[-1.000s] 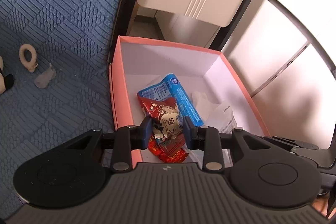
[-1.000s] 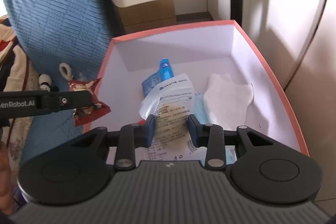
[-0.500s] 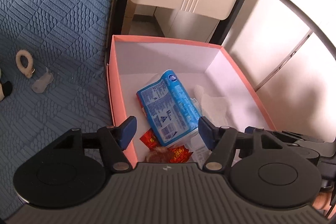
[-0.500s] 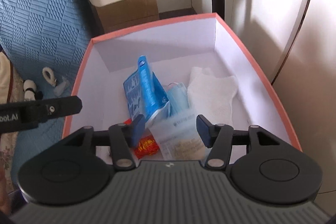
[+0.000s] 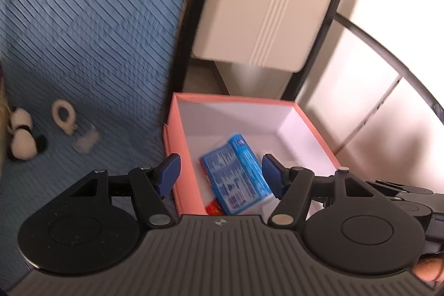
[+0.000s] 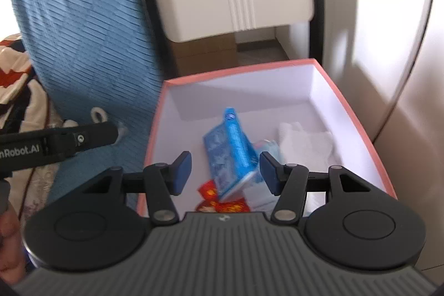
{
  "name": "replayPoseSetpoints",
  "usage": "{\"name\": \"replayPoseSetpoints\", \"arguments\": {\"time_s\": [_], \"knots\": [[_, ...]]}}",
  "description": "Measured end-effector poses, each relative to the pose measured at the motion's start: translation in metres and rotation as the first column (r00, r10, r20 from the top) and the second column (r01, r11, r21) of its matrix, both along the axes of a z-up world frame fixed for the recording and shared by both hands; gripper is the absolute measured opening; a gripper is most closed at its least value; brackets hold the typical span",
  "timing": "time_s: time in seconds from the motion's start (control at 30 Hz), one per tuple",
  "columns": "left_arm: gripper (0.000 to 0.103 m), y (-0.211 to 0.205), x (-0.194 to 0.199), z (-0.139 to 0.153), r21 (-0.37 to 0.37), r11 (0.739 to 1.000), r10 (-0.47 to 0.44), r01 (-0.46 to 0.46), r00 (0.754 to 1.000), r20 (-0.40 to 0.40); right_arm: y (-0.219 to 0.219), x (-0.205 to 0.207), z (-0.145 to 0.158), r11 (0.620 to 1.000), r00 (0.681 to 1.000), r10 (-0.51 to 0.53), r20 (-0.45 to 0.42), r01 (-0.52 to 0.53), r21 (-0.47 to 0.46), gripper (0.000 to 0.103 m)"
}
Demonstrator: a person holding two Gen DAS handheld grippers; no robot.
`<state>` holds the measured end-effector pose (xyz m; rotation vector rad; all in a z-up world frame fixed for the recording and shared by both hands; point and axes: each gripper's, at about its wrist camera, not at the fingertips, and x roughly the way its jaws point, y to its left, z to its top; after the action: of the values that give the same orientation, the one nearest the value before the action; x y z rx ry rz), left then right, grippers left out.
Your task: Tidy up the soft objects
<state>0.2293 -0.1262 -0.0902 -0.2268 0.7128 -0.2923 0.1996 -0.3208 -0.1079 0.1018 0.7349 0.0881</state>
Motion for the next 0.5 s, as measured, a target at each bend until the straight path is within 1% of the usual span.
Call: {"name": "replayPoseSetpoints", "arguments": {"time_s": [0.23,0.37,0.5], "knots": [[0.070,0.038,-0.021,0.017,0.004,0.998,0.057,-0.058,0.997,0.060,0.026,-0.009,0.013,0.998,0.997,0.061,0.046,-0.062,0.020,0.057],[0.070,0.058,-0.034,0.022,0.019,0.996,0.086,-0.088,0.992,0.096,0.045,-0.014,0.017,0.996,0.994,0.092,0.058,-0.093,0.005,0.057],[0.070,0.077,-0.043,0.022,0.026,0.993,0.111,-0.115,0.987,0.116,0.067,-0.016,0.015,0.992,0.990,0.129,0.050,-0.128,-0.020,0.057]]}}
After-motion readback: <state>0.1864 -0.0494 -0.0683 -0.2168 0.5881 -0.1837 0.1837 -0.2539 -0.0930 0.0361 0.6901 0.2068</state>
